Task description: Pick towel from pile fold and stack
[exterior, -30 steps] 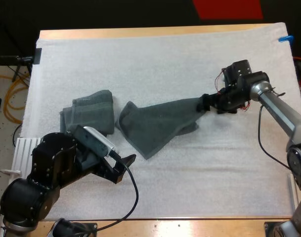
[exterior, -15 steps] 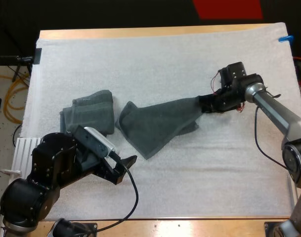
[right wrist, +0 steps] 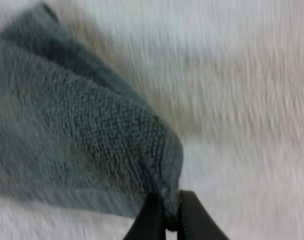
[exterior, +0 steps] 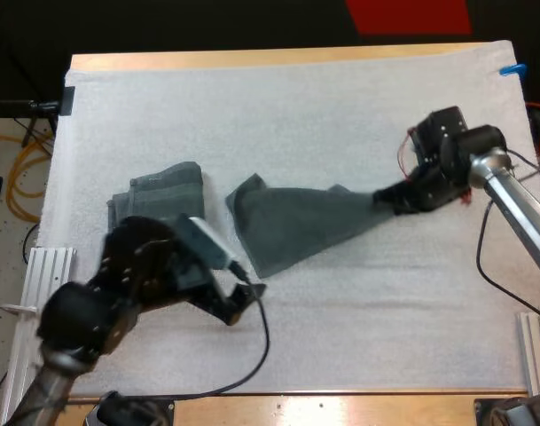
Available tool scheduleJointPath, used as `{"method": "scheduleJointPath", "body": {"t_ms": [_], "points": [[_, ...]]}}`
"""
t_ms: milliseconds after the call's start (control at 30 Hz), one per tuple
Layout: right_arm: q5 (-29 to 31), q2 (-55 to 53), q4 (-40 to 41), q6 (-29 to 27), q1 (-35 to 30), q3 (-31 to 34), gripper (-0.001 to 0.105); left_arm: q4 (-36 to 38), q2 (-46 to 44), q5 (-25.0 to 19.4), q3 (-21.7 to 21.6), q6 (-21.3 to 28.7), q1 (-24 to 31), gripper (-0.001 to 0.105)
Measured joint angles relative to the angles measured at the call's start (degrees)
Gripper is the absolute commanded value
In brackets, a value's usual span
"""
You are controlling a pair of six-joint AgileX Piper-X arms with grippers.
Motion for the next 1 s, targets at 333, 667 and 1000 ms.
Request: {"method": "scheduleJointPath", "body": {"t_ms": [333, 667, 1000], "points": [[4.0, -15.6, -2.6, 3.5, 0.0, 20.7, 0.0, -4.8, 14.8, -6.8, 0.1, 2.2, -9.5, 0.104], [5.1, -25.7, -5.4, 5.9, 0.0, 28.0, 0.0, -15.5, 34.2, -15.9, 0.1, 5.9, -9.7, 0.104], [5.1, -25.7, -5.9, 5.9, 0.0, 28.0, 0.0, -17.6, 45.9, -19.5, 0.1, 5.9, -9.7, 0.104]]}}
